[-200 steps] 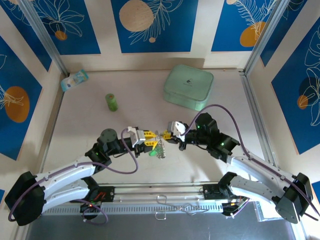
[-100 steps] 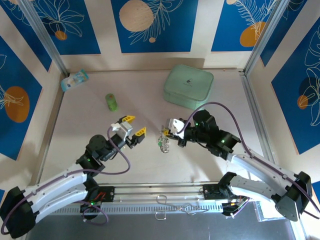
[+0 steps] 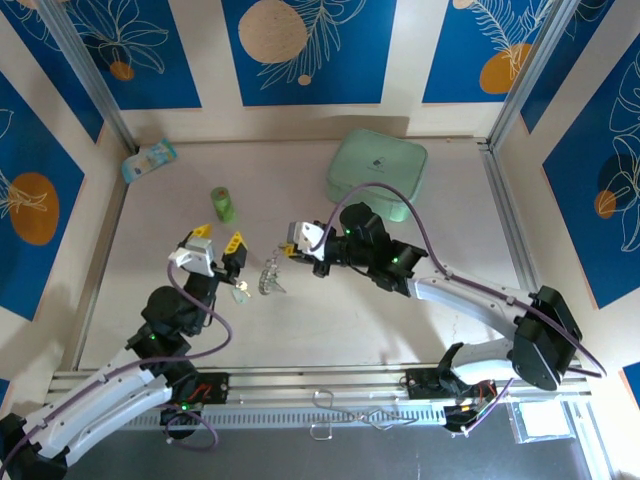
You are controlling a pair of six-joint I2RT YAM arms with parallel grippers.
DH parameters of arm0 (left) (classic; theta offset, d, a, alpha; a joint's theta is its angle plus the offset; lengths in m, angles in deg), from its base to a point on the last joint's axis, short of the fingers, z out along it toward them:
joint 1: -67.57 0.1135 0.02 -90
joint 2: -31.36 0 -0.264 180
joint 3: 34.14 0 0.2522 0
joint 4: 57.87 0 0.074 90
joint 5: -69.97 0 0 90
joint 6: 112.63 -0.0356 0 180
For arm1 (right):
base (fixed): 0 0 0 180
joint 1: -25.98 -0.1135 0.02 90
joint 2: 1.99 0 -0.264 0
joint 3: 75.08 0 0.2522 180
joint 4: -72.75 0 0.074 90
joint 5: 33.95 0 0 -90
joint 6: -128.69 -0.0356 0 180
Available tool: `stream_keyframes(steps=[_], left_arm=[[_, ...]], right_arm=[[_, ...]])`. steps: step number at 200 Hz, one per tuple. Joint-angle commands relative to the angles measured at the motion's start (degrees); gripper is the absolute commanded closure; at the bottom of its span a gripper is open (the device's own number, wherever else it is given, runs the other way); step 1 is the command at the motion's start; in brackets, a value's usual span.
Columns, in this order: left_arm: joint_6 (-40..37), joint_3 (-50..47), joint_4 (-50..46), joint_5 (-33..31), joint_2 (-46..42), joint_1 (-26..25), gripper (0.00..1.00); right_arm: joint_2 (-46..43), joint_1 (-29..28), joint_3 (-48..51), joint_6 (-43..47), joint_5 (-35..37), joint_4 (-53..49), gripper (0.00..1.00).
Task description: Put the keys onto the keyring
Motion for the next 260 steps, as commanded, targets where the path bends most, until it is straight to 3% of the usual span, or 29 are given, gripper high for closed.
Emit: stream_keyframes(steps=[1,31,45,63,86,114,163,260], left_arm=[[0.88,-0.52,-3.5,-3.29,-0.51,-0.25,0.36],[1.54,-1.9,-2.54,-2.35,0.15,-0.18,0.36],[1.63,-2.3,-1.45,-1.95,0.92,-0.18,0.36],[1.43,-2.31,-0.51,-1.66,2.22,-0.16,0.36],[1.46,-2.48,1.06,-1.75,3.98,-0.15,0.36],[1.54,-2.57,2.83,-1.96,5.87,-0.18,0.36],[1.28,-2.48,2.89,-2.37,6.32,-0.16,0.36],[-0.3,-3.1,0.61,-2.92,4.5,-0.03,0.37]], right_arm=[[-0.55,1.43,3.22,-0.75,0.79,3.28,1.0],[-4.47,4.26,9.13,1.37,0.53,-4.59,1.0],[-6.75,6.16,10.05,2.55,-2.97,-12.07,1.0],[-8.92,7.02,10.1,4.07,-2.04,-21.23,1.0],[-9.46,7.54,8.98,4.86,1.91,-31.59,1.0],[-6.09,5.81,6.64,6.06,11.71,-40.75,1.0],[-0.08,5.28,5.54,6.22,27.34,-44.18,1.0],[10.62,5.88,5.88,8.48,38.98,-49.13,0.98]])
